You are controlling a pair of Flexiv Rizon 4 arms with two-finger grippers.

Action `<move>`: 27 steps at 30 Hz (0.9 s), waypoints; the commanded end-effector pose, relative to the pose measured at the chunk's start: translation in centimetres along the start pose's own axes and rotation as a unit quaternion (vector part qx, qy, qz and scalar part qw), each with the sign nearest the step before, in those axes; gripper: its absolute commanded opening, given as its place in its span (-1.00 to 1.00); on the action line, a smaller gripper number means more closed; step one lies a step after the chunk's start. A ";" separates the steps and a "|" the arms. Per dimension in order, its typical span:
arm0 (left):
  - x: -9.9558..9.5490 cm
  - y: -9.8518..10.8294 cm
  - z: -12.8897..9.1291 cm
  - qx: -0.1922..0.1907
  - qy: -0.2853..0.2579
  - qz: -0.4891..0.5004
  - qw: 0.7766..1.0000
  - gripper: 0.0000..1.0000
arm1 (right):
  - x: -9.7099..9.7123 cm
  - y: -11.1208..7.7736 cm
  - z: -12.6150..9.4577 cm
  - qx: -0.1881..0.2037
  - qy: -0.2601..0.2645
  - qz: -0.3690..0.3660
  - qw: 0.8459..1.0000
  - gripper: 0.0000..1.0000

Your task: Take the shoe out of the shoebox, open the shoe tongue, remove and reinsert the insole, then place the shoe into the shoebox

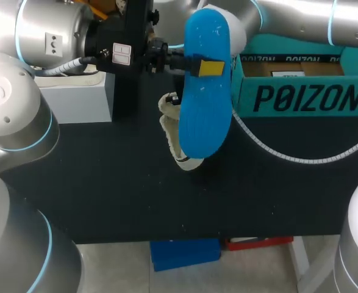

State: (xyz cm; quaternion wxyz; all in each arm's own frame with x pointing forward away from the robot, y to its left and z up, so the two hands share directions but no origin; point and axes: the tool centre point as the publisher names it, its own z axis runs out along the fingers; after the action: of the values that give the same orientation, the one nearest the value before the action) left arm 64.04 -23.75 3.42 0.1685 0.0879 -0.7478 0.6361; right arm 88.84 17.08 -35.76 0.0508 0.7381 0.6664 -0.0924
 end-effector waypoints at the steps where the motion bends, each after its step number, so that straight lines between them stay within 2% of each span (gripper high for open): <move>1: 0.0 0.0 0.1 -0.001 -0.002 -0.001 1.000 -1.00 | 1.3 0.3 0.8 0.017 -0.011 0.111 0.994 -1.00; 4: 0.0 0.0 0.1 -0.001 -0.002 -0.001 1.000 -1.00 | 1.5 0.2 1.4 0.010 -0.012 0.104 0.995 -1.00; 13: 0.0 0.0 0.1 -0.001 -0.002 -0.001 1.000 -1.00 | 0.3 -0.3 3.3 -0.021 -0.007 0.062 0.998 -1.00; 27: 0.0 0.0 0.1 -0.001 -0.002 -0.001 1.000 -1.00 | -1.0 0.1 3.6 -0.048 -0.007 0.000 0.999 -1.00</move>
State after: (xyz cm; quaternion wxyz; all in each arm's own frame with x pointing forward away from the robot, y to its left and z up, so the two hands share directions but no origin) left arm 64.05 -23.75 3.42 0.1686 0.0879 -0.7478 0.6361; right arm 88.72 15.66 -39.21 0.0901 0.7370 0.6666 -0.0658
